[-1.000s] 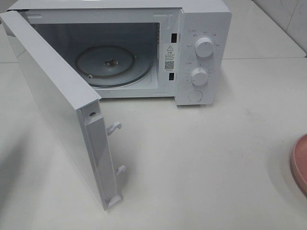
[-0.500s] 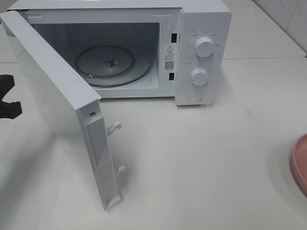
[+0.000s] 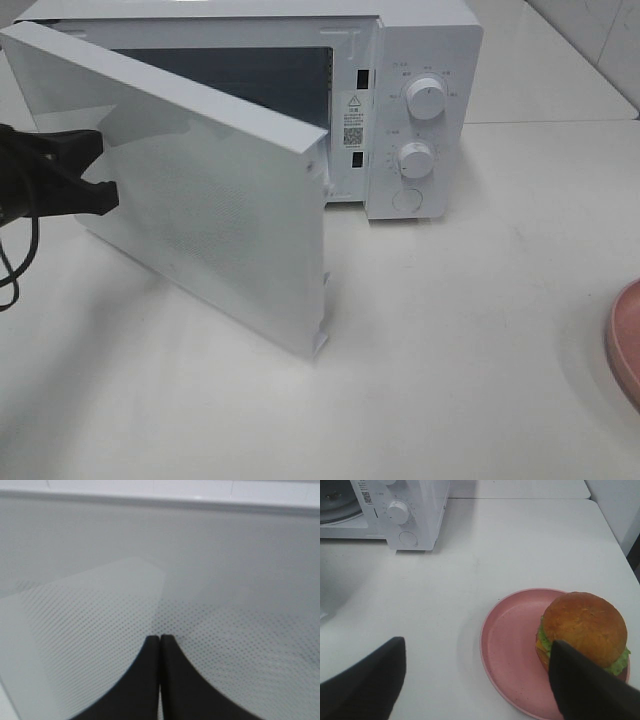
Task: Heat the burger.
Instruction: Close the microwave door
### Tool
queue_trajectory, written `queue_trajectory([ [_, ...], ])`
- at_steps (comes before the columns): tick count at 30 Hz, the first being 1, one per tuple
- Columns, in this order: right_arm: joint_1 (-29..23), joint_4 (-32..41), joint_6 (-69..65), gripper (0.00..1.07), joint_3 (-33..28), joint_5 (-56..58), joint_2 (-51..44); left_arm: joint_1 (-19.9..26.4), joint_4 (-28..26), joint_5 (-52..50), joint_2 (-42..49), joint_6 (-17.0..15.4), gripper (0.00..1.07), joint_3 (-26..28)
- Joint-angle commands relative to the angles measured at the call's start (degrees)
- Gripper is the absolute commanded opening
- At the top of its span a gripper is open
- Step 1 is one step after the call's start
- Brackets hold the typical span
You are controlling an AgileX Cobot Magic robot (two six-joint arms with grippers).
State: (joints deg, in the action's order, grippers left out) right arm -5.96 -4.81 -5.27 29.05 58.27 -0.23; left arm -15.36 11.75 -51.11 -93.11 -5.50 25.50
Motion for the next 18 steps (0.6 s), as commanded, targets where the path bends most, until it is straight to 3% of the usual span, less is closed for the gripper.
queue_trajectory([
  [1, 0.40, -0.06, 0.63, 0.76, -0.11, -0.52, -1.49, -2.52, -1.83, -0.74, -1.78, -0.34, 0.00, 3.50],
  [9, 0.40, -0.06, 0.63, 0.76, -0.11, -0.52, -1.49, -5.21, -4.24, 0.92, -4.87, -0.29, 0.00, 7.45],
  [11, 0.40, -0.06, 0.63, 0.76, -0.11, -0.52, -1.49, -7.16, -5.04, 3.61, -6.88, 0.57, 0.00, 11.34],
  [18, 0.40, -0.06, 0.63, 0.76, -0.11, -0.52, -1.49, -9.80, -8.54, 5.84, -10.71, 2.64, 0.00, 17.48],
])
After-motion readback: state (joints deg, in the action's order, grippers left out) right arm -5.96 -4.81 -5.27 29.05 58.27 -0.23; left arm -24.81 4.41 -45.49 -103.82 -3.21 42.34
